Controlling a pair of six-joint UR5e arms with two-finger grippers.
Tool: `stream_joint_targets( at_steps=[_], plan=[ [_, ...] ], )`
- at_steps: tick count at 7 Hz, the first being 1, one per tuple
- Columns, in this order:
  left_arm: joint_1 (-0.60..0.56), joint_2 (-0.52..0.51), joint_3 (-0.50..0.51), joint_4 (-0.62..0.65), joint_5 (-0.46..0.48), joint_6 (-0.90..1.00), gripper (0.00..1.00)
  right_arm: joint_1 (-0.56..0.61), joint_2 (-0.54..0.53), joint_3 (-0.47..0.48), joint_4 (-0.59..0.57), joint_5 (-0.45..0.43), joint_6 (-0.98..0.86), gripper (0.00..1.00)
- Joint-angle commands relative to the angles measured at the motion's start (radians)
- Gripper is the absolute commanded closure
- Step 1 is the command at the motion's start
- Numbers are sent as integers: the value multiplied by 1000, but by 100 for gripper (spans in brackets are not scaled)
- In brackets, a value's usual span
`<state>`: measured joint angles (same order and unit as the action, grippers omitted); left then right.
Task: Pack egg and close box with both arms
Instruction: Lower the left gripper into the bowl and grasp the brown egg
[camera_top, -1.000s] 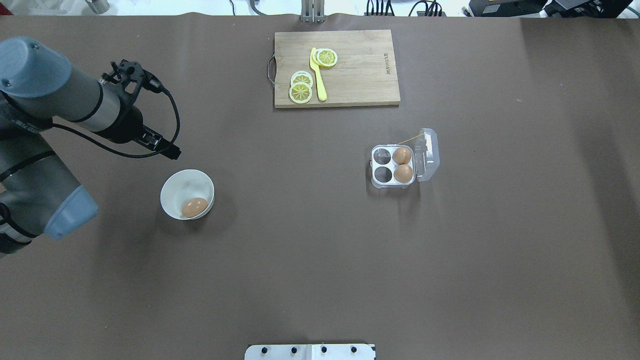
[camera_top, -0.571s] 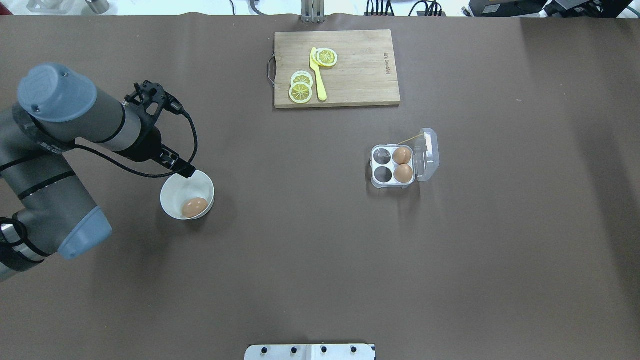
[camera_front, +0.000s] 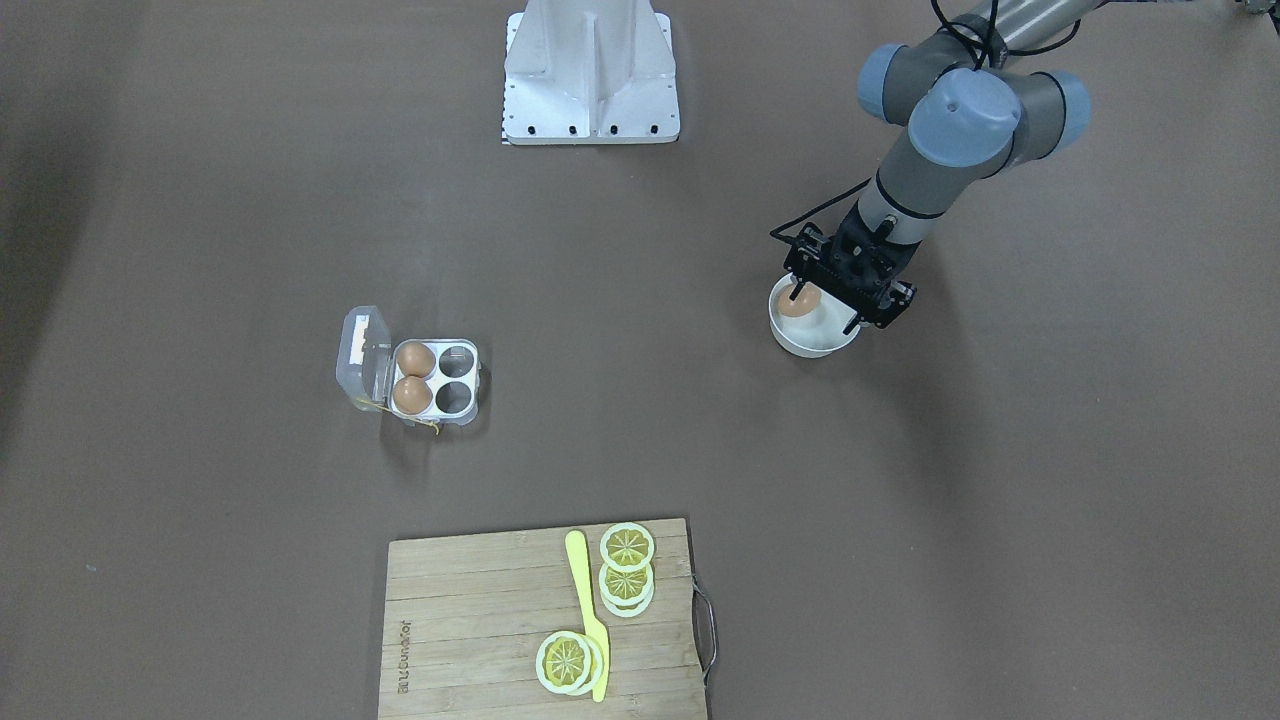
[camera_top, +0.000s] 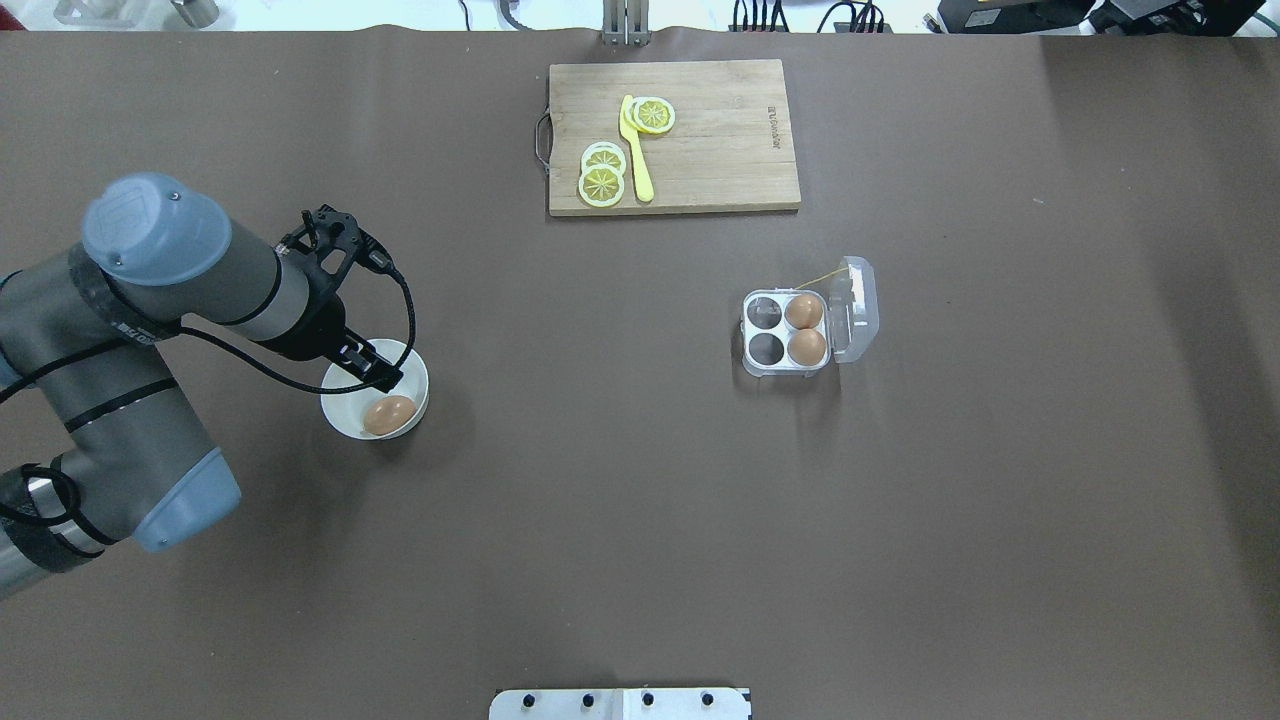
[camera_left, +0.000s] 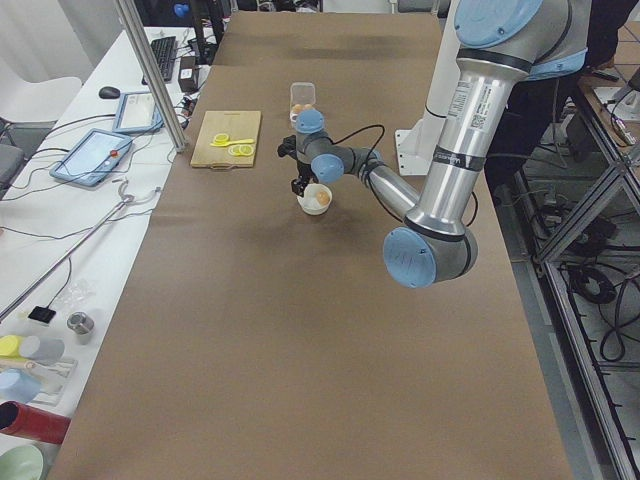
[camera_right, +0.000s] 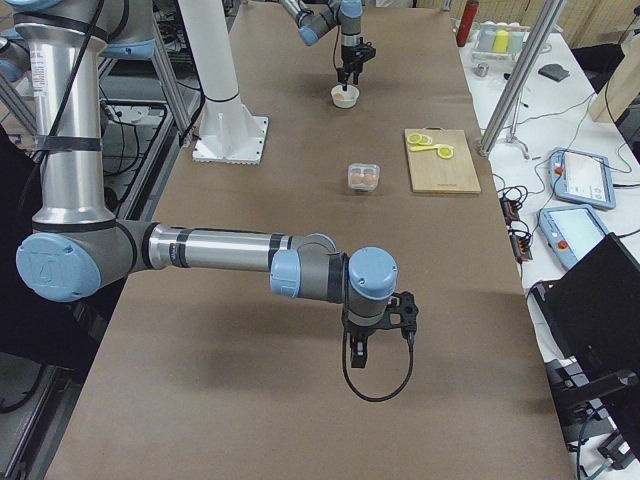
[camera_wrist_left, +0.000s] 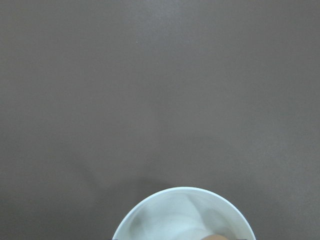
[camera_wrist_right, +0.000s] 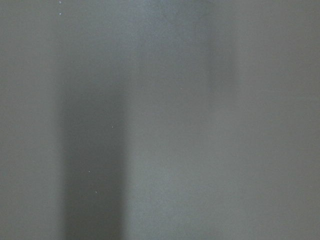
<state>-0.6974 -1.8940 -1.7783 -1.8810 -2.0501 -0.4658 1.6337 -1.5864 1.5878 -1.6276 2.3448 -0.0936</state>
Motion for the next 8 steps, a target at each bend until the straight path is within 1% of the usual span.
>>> stream_joint_targets(
  at_steps=[1, 5, 8],
  plan=[
    [2, 1, 2, 8, -4, 22, 21, 0, -3, 0, 0, 2, 0, 0],
    [7, -10, -1, 84, -2, 108, 20, 3, -21, 12, 0, 5, 0, 0],
    [38, -17, 11, 89, -1, 124, 20, 5, -20, 11, 0, 2, 0, 0]
  ],
)
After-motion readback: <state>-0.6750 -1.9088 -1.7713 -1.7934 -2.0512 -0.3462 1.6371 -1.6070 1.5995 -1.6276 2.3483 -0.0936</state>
